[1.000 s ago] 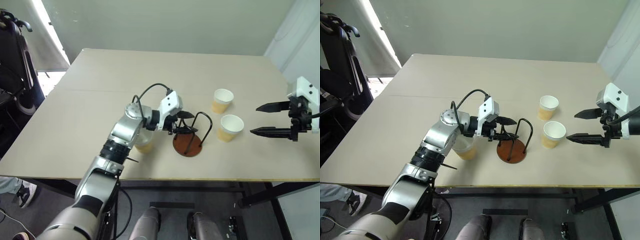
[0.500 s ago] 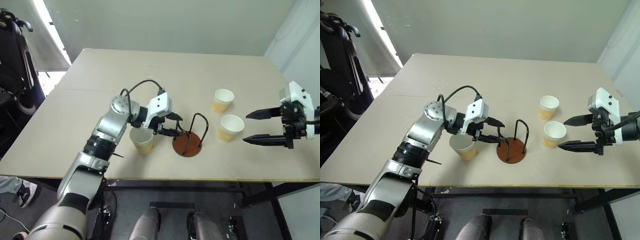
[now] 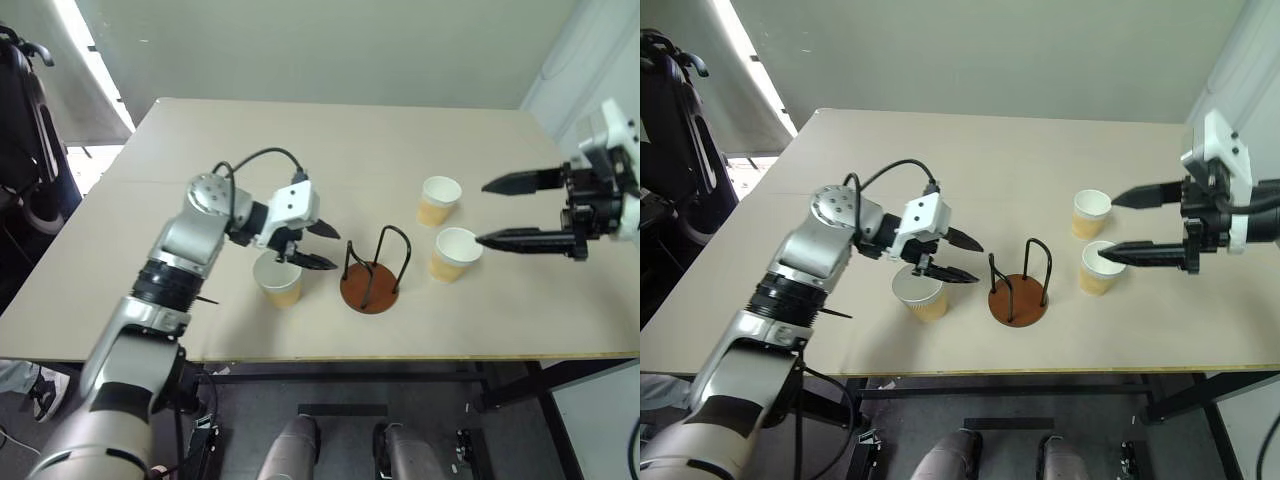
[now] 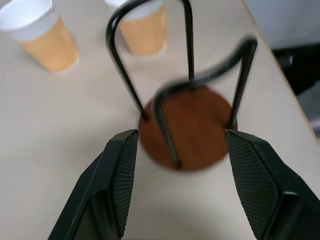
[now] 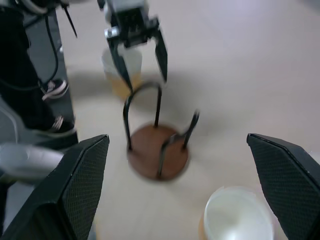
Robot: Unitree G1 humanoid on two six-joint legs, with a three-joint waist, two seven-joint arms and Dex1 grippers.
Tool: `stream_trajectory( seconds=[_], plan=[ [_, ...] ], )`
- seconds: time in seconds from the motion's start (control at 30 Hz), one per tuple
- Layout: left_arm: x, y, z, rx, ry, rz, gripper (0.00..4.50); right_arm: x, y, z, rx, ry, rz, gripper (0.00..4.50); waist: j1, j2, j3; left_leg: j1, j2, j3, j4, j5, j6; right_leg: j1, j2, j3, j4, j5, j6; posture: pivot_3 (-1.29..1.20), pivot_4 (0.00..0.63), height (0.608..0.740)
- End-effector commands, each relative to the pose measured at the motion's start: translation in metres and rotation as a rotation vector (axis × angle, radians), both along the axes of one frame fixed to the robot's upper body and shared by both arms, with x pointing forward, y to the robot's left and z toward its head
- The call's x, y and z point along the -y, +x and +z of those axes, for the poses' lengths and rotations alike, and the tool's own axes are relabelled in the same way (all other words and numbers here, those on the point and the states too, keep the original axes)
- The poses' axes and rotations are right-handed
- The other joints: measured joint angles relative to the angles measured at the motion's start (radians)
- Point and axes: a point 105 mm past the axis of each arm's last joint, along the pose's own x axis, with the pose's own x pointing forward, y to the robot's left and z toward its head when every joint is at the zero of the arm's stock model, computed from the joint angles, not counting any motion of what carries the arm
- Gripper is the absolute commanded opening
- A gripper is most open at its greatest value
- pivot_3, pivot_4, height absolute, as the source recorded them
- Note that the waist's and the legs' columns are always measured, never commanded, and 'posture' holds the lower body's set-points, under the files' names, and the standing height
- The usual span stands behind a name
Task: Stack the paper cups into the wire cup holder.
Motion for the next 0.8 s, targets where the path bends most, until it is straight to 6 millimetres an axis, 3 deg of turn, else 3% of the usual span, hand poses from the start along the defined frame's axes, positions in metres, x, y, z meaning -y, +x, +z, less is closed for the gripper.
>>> stream_trajectory(
  seconds=[0.03,0.17,0.37,0.43,0.8],
  plan=[
    [-0.012,0.01,0.028,0.082,-0.023,0.041,2.96,0.0,0.022,0.019,0.088,0.051,-0.066,4.5,0.001,0.0,0.0,0.0,0.0,0.0,0.0,0.0,0.0,0.0,0.0,0.0,0.0,0.0,-0.001,0.0,0.15,0.74],
    [-0.021,0.022,0.051,0.134,-0.099,0.113,2.96,0.009,0.057,0.016,0.179,0.006,-0.163,4.5,0.005,0.0,0.0,-0.002,0.0,-0.002,0.0,0.001,0.001,-0.002,0.0,0.0,0.0,0.001,-0.002,0.0,0.15,0.74],
    [-0.017,0.031,0.089,0.157,-0.341,0.179,2.96,0.021,0.102,-0.009,0.251,-0.13,-0.233,4.5,0.005,0.0,0.0,-0.005,0.0,-0.002,-0.001,0.0,0.001,-0.006,-0.002,-0.002,0.001,0.004,-0.001,0.0,0.15,0.74],
    [-0.017,0.03,0.088,0.151,-0.35,0.181,2.96,0.021,0.113,-0.014,0.271,-0.154,-0.234,4.5,0.002,0.001,-0.001,-0.005,0.0,-0.001,-0.002,0.0,0.0,-0.008,-0.002,-0.002,0.001,0.009,0.005,0.0,0.15,0.74],
    [-0.014,0.027,0.081,0.129,-0.351,0.182,2.96,0.03,0.156,-0.042,0.336,-0.404,-0.294,4.5,0.003,0.002,0.0,-0.007,0.001,-0.001,-0.003,-0.001,-0.001,-0.011,-0.002,-0.003,0.001,0.01,0.002,0.0,0.15,0.74]
  ],
)
